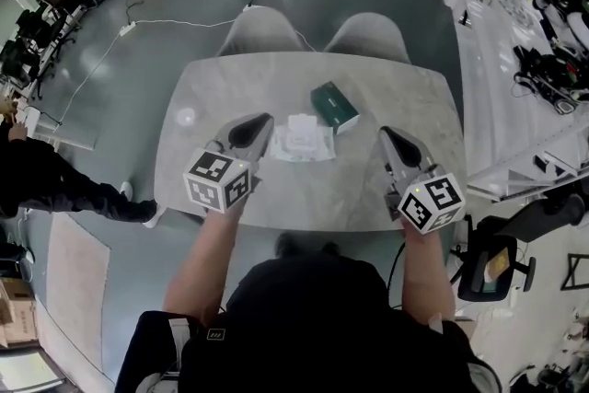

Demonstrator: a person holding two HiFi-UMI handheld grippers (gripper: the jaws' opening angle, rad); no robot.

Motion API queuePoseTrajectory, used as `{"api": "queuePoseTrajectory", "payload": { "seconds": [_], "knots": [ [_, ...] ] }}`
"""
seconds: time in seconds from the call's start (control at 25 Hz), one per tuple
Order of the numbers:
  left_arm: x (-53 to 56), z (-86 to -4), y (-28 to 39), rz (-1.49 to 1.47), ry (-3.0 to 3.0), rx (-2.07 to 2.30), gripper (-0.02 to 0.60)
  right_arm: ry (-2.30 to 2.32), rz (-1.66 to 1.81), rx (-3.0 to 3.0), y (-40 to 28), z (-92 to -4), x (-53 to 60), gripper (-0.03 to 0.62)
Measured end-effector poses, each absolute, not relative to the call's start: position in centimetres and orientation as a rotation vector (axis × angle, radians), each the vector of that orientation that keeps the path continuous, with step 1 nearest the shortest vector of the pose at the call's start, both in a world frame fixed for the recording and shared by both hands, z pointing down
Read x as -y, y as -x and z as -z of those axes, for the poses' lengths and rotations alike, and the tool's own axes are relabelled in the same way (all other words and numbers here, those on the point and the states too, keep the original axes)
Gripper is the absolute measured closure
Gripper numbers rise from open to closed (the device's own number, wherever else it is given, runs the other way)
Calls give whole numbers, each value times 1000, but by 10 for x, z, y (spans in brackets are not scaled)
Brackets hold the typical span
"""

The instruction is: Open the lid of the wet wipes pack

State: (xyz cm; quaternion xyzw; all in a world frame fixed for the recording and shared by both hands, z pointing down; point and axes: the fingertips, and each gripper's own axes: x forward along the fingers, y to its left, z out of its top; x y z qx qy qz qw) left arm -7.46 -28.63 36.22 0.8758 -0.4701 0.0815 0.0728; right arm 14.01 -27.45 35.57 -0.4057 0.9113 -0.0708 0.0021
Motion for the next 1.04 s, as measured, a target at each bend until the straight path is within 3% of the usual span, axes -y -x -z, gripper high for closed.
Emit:
{"api": "queuePoseTrajectory", "payload": {
  "seconds": [0.52,1.04],
  "knots": [
    [271,-375,106,-243,-2567,1488,549,1209,228,-2917,-110,-355,266,591],
    [287,-376,84,-258,-2626,1402,551,1241,254,-2919,-111,-367,275,591]
  ]
}}
